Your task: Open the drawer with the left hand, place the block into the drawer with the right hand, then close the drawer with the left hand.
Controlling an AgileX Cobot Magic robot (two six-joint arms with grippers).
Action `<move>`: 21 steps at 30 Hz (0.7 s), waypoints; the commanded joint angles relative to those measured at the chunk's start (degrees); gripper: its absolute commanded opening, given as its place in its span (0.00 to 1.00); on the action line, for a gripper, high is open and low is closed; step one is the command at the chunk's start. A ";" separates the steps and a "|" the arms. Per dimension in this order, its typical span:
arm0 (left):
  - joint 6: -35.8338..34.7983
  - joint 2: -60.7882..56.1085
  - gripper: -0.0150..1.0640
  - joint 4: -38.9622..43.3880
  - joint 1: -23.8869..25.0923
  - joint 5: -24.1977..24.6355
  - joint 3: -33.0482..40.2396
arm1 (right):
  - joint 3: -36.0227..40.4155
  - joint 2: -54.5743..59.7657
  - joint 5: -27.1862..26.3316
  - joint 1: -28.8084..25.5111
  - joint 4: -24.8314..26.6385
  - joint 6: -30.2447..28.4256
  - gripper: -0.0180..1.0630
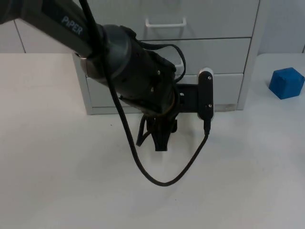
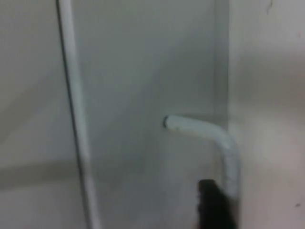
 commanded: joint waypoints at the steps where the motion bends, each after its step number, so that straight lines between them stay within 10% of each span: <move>1: -0.82 1.97 0.33 -1.67 0.26 -1.39 0.05 | -0.65 -0.14 -0.77 -0.06 0.09 -0.54 0.98; 4: -0.82 1.97 0.01 -1.81 0.26 -0.96 0.05 | -0.65 -0.14 -1.01 -0.06 0.09 -0.54 0.98; 21: 2.77 -7.68 0.01 -19.19 -9.41 2.21 11.17 | -0.65 -0.14 -1.14 -0.06 0.09 -0.54 0.98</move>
